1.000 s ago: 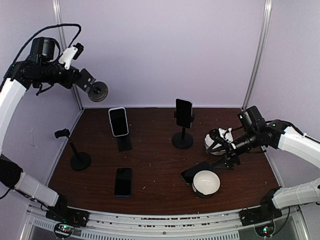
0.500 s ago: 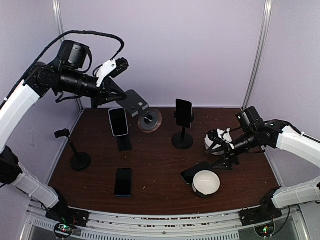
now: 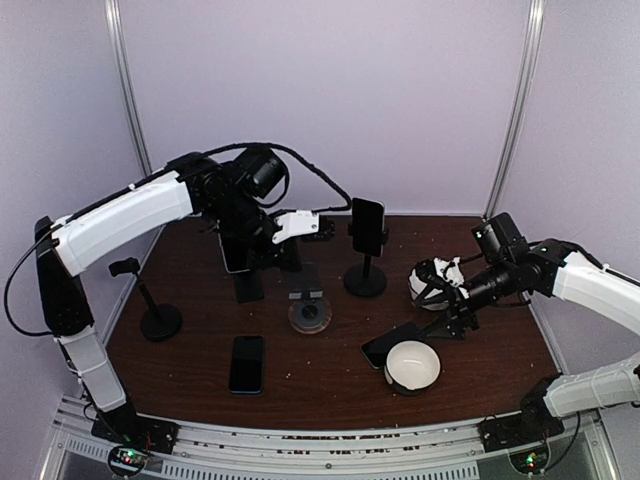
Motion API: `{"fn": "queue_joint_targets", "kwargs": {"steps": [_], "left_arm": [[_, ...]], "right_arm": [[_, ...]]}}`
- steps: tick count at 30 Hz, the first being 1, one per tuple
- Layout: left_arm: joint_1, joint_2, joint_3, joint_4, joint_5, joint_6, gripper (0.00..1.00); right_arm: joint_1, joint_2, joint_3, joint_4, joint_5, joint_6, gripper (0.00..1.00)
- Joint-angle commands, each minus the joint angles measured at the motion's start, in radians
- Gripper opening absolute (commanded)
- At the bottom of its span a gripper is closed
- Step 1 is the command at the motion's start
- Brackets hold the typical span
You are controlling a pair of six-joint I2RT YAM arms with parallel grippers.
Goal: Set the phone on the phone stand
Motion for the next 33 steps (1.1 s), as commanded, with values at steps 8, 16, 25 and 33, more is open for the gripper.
{"fn": "queue_joint_targets", "kwargs": {"steps": [8,16,25,33], "left_arm": [[0.074,0.151,0.058,0.117,0.054,0.135,0.0],[0.133,0.26,0.183,0.046,0.077,0.144,0.0],[0.154,0.348,0.276,0.011,0.05,0.142,0.0],[0.157,0.411,0.334,0.019,0.003,0.114,0.14]], "right_arm": [[0.005,-0.032,-0.005,0.002,0.015,-0.014,0.78],[0.005,-0.014,-0.003,-0.001,0.017,-0.02,0.78],[0.005,0.007,0.003,-0.007,0.017,-0.023,0.78],[0.005,0.013,0.003,-0.006,0.021,-0.024,0.78]]}}
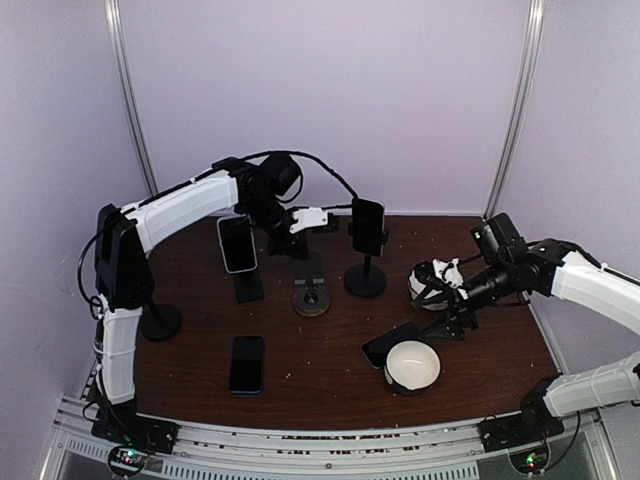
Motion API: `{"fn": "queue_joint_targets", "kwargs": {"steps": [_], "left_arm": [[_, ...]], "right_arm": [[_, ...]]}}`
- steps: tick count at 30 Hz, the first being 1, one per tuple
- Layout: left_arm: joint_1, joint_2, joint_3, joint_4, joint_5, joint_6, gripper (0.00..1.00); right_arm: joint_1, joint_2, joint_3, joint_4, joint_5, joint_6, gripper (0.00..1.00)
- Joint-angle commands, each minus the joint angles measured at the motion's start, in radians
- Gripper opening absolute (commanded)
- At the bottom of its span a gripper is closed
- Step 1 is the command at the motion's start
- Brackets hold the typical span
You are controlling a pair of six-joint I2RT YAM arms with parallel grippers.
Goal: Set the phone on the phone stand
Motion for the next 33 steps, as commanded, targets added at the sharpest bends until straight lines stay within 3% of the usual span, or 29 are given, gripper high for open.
{"fn": "queue_joint_targets", "kwargs": {"steps": [1,4,13,20,22,26,33], "left_arm": [[0.009,0.029,0.055,0.011,-0.02,-0.011,0.14],[0.012,0.043,0.071,0.011,-0.03,-0.015,0.17],[0.0,0.003,0.114,0.047,-0.113,-0.061,0.42],[-0.155,-0.222,0.012,0.09,-0.431,-0.172,0.54],[-0.208,-0.307,-0.076,0.078,-0.517,-0.244,0.64],[-0.297,-0.474,-0.288,0.041,-0.558,-0.458,0.66],[-0.378,-0.699,-0.725,0.113,-0.688,-1.103,0.66]], "right_arm": [[0.005,0.006,0.003,-0.006,0.009,-0.004,0.78],[0.005,0.009,0.003,-0.006,0.009,-0.004,0.78],[0.005,0.014,0.006,-0.008,0.005,-0.001,0.78],[0.005,0.011,0.023,-0.022,-0.004,0.01,0.78],[0.005,0.014,0.025,-0.02,0.003,0.01,0.79],[0.006,0.023,0.031,-0.023,0.002,0.01,0.79],[0.021,0.051,0.053,-0.023,0.019,0.026,0.78]]}}
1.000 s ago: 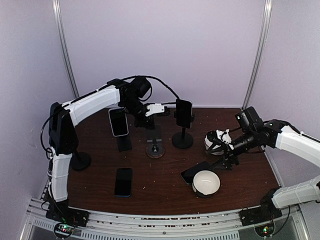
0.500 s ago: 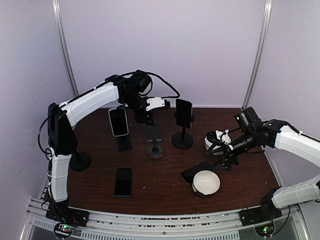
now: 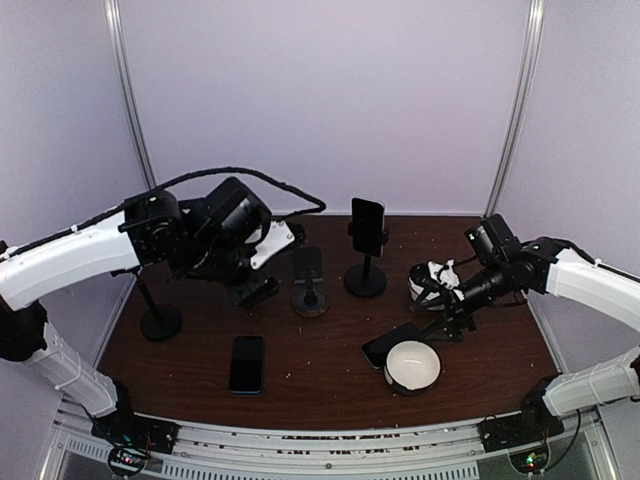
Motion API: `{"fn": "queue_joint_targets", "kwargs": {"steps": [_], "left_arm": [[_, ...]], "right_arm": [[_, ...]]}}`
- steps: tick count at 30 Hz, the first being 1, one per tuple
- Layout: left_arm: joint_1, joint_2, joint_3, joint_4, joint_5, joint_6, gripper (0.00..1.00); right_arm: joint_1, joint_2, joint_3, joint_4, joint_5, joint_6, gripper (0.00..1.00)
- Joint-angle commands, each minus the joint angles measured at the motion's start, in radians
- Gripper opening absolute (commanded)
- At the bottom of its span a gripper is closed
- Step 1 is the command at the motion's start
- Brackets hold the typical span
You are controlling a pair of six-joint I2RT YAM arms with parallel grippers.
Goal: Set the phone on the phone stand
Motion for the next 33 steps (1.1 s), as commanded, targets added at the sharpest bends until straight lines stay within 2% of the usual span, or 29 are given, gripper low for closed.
{"fn": "queue_joint_targets", "kwargs": {"steps": [1,6,8,9,10,11,13,18,22,33], "left_arm": [[-0.003,-0.076,-0.252,0.025,-0.131,-0.56,0.66],[-0.002,-0.234,-0.587,0.082,-0.122,-0.841,0.62],[-0.001,-0.264,-0.662,0.099,-0.087,-0.902,0.66],[0.0,-0.268,-0.684,0.094,-0.079,-0.937,0.7],[0.0,-0.269,-0.704,0.099,-0.057,-0.969,0.8],[-0.001,-0.264,-0.72,0.122,-0.028,-0.985,0.96],[-0.004,-0.249,-0.725,0.092,-0.033,-1.1,0.98],[-0.044,-0.232,-0.75,0.162,-0.049,-1.253,0.98],[-0.056,-0.202,-0.741,0.194,-0.051,-1.261,0.98],[-0.084,0.003,-0.67,0.173,0.066,-1.315,0.98]], "right_arm": [[0.024,0.024,0.05,0.003,0.037,0.031,0.78],[0.047,0.031,0.044,0.016,0.078,0.034,0.78],[0.053,0.025,0.039,0.019,0.085,0.034,0.78],[0.054,0.023,0.039,0.021,0.088,0.034,0.78],[0.055,0.022,0.035,0.024,0.09,0.035,0.78],[0.055,0.019,0.035,0.023,0.093,0.036,0.78],[0.055,0.016,0.032,0.026,0.093,0.036,0.78],[0.057,0.006,0.03,0.029,0.101,0.036,0.78],[0.057,-0.006,0.018,0.036,0.112,0.033,0.78],[0.057,-0.003,0.019,0.034,0.121,0.026,0.78]]}}
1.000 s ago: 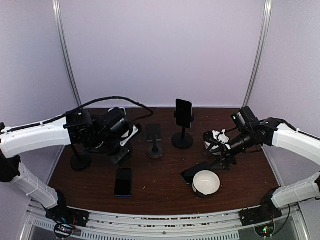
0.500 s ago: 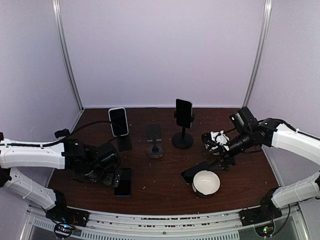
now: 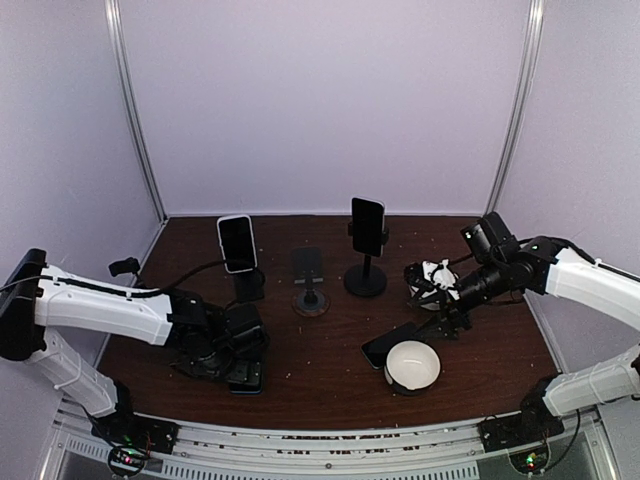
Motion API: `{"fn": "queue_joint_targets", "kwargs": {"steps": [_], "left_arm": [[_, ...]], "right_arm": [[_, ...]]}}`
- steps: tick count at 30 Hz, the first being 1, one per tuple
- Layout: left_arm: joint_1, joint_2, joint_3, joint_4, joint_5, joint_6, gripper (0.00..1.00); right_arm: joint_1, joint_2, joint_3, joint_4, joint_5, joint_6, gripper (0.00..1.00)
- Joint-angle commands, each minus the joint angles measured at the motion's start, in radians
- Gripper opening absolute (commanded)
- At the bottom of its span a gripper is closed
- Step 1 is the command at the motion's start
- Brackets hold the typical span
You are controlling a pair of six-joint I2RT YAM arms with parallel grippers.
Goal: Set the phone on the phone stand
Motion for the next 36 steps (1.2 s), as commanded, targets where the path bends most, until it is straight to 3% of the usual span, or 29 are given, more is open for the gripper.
{"fn": "queue_joint_targets", "kwargs": {"steps": [1,8,21,27,32,36], "left_arm": [[-0.01,0.067,0.061,-0.017,0.043,-0.046,0.98],[-0.01,0.146,0.114,0.006,0.066,0.018,0.98],[-0.01,0.237,0.107,-0.009,0.095,-0.013,0.98],[-0.01,0.22,0.052,0.05,0.136,-0.013,0.85],[-0.005,0.22,0.028,0.047,0.181,-0.001,0.83],[0.002,0.237,0.014,0.039,0.195,0.002,0.87]], "right_arm": [[0.005,-0.012,-0.006,0.01,0.019,-0.003,0.78],[0.007,-0.012,-0.008,0.007,0.024,-0.004,0.78],[0.007,-0.014,-0.008,0.007,0.031,-0.01,0.79],[0.009,-0.009,-0.007,0.003,0.029,-0.011,0.78],[0.013,-0.006,-0.006,0.003,0.027,-0.011,0.78],[0.02,-0.001,-0.002,0.0,0.03,-0.012,0.78]]}}
